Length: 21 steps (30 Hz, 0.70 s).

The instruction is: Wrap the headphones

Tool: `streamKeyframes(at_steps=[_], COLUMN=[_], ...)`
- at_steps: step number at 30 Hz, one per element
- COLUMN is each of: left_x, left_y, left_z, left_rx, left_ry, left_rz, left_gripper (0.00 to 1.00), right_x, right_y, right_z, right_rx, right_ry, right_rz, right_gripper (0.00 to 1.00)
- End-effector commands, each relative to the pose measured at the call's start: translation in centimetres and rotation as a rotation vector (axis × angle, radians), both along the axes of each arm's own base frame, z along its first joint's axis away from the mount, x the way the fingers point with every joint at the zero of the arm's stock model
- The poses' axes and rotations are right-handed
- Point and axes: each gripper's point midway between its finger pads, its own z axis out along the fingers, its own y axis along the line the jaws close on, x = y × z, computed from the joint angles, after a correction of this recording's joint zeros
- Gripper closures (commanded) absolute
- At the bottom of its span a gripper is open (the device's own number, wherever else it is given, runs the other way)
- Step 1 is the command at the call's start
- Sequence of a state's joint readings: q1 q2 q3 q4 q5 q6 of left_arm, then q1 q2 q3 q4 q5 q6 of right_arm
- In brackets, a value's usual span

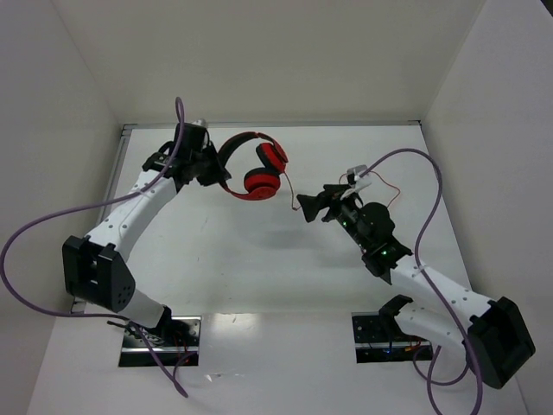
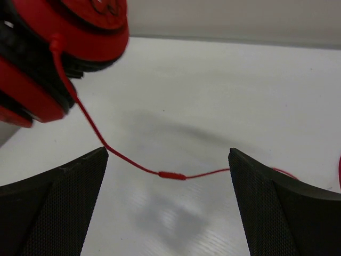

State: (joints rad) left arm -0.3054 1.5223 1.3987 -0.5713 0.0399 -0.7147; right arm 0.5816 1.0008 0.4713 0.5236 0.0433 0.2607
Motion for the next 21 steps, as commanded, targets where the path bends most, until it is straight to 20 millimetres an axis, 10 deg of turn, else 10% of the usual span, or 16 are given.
streamKeyframes(at_steps=[1, 12, 21], left_x=[0.4, -0.1, -1.4], left_y=[-0.9, -3.5, -5.9], left_z=[3.7, 5.4, 8.7], left_rx=[-0.174, -0.331, -0.513], left_ry=[-0.093, -0.056, -0.037], left_rz=[0.031, -0.094, -0.205], left_gripper=[1.00, 1.00, 1.00], right_x=[-1.3, -2.9, 1.1], right_y=[-0.4, 2.0, 3.9], right_z=[8.1, 8.2, 4.3], right_rx=[0.115, 0.025, -0.106], right_ry=[-0.201, -0.265, -0.239], right_rz=[0.029, 0.204, 0.194], right_gripper=[0.00, 0.00, 0.00])
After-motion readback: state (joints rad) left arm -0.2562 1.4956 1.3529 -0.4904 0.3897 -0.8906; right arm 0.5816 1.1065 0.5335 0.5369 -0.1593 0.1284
